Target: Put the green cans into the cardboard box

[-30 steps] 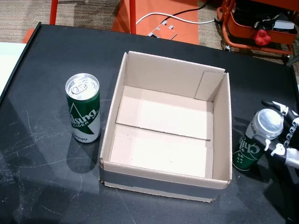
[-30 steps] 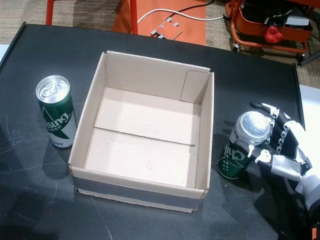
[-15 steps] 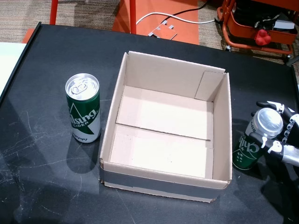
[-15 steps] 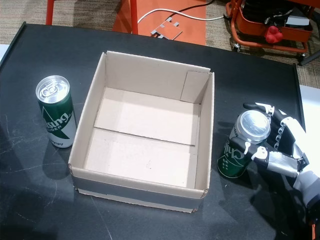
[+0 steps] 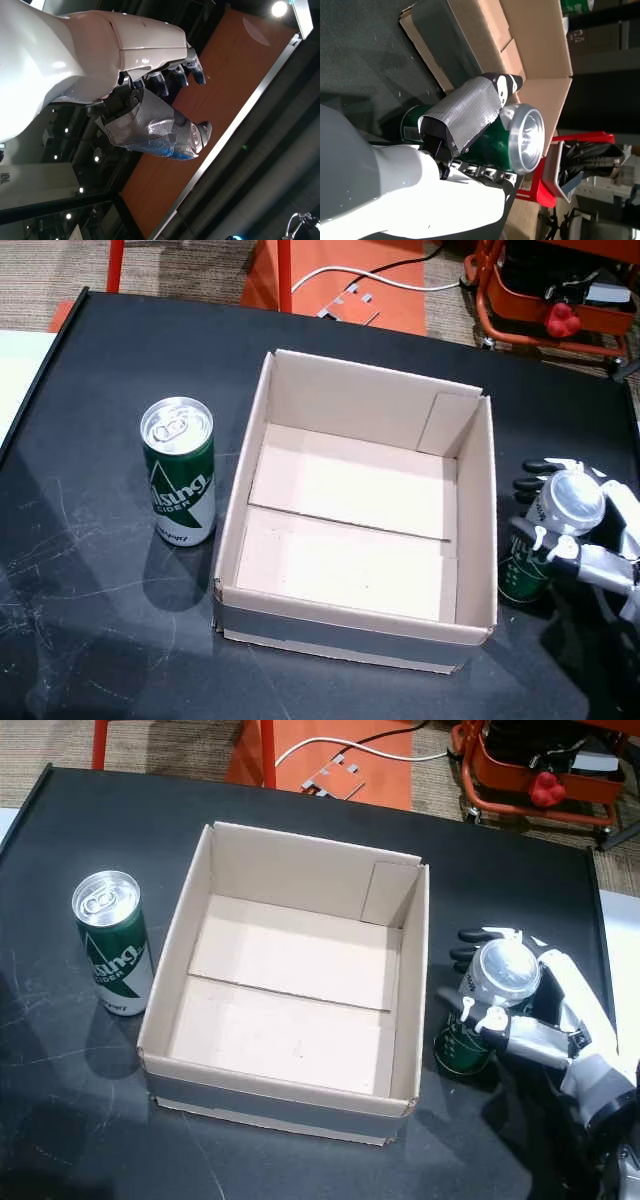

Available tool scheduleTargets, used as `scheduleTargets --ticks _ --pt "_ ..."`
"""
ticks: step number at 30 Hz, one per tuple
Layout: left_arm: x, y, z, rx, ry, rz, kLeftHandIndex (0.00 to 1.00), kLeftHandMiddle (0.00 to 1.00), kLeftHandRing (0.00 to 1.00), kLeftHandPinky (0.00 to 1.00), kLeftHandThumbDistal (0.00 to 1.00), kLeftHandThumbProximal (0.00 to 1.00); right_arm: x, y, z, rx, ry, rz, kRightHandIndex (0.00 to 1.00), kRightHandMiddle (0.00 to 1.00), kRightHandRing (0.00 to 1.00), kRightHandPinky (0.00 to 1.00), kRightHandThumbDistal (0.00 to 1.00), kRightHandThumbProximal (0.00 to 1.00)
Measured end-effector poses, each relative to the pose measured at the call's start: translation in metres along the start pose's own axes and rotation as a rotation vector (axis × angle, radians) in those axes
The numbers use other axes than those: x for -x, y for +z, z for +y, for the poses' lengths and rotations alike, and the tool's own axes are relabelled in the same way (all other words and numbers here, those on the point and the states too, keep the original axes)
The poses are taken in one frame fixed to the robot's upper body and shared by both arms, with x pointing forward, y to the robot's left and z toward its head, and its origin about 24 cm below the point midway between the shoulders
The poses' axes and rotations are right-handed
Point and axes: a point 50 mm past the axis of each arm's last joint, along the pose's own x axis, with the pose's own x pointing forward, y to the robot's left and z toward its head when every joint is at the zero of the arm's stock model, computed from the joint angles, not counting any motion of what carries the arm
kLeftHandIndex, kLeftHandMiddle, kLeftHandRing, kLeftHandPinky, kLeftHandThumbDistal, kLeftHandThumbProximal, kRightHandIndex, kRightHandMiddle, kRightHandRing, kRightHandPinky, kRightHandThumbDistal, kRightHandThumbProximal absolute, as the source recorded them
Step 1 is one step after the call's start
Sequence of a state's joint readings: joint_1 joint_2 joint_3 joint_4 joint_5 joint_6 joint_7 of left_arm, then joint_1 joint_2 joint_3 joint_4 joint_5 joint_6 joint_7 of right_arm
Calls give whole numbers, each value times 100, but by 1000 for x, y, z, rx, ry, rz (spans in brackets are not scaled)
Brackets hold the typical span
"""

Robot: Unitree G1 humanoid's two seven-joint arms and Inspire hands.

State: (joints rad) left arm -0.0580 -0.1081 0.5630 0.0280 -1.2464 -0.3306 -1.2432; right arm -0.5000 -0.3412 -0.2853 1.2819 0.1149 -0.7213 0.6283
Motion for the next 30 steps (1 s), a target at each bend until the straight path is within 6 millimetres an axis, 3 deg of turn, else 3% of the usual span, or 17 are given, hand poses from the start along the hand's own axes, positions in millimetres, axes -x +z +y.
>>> scheduleTargets --ticks 8,14,20,27,29,30 --pt "1 2 0 -6 9 4 67 76 85 87 51 32 -7 -2 7 -7 -12 30 64 68 68 71 100 78" --pt "2 6 0 -20 34 6 68 76 84 87 47 36 -11 -4 12 -19 -8 49 65 68 67 69 100 77" --pt "4 10 2 -22 43 6 69 76 84 85 51 38 -11 -6 12 -22 -29 66 65 67 66 68 100 77" --pt "7 15 3 -16 53 6 70 77 84 86 45 37 -9 -10 12 -8 -65 91 59 62 62 65 100 80" --pt "7 15 3 -4 56 12 70 77 84 85 46 36 -8 -13 13 -7 -84 100 56 58 57 61 95 78" --pt "7 15 3 2 56 14 69 76 84 84 47 37 -7 -14 14 -11 -93 100 53 54 54 58 85 75"
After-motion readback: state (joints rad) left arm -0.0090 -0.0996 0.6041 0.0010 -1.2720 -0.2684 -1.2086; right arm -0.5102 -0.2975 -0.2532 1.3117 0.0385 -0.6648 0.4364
